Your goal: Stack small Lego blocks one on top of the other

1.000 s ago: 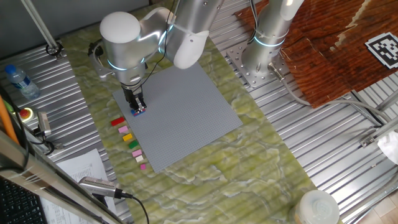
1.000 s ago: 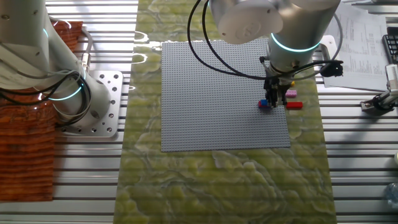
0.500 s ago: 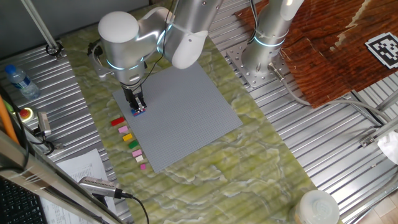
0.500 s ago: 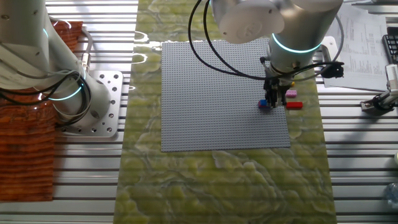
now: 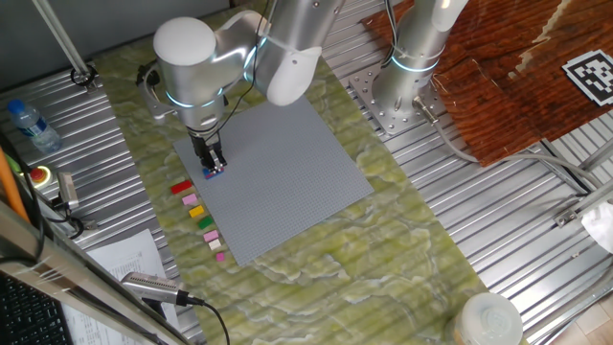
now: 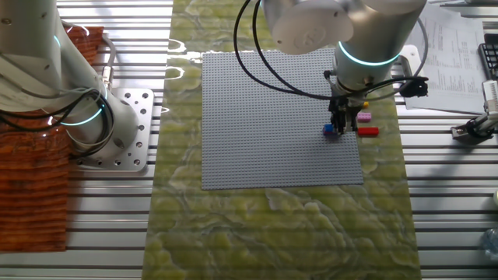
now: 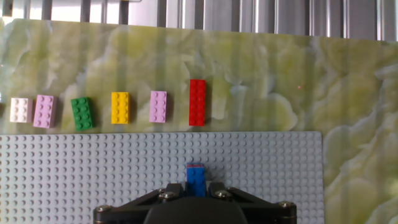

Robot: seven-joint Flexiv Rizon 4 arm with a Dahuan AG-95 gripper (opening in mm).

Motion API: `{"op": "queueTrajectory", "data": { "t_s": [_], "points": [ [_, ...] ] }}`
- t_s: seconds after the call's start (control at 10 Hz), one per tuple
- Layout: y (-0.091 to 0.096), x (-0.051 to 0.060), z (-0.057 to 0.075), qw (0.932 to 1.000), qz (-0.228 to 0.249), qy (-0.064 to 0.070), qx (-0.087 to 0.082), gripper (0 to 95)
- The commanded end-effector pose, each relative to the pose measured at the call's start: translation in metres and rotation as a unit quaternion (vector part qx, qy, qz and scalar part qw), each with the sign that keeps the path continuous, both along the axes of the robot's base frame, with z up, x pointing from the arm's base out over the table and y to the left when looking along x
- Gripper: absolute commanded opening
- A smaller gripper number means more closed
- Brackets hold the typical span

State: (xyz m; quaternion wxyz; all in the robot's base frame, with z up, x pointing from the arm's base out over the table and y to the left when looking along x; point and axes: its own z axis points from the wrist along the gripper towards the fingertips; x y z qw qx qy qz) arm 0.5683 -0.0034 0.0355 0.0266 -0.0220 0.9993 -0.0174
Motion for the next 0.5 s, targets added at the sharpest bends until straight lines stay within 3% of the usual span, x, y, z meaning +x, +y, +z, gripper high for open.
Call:
{"op": "queueTrajectory", "data": {
  "t_s": [0.1, 0.5],
  "points": [
    [0.0005, -0.0003, -0.0009, 1.0000, 0.001, 0.001, -0.005, 0.0],
    [-0.0006, -0.0001, -0.0019, 1.0000, 0.000, 0.000, -0.004, 0.0]
  ]
}}
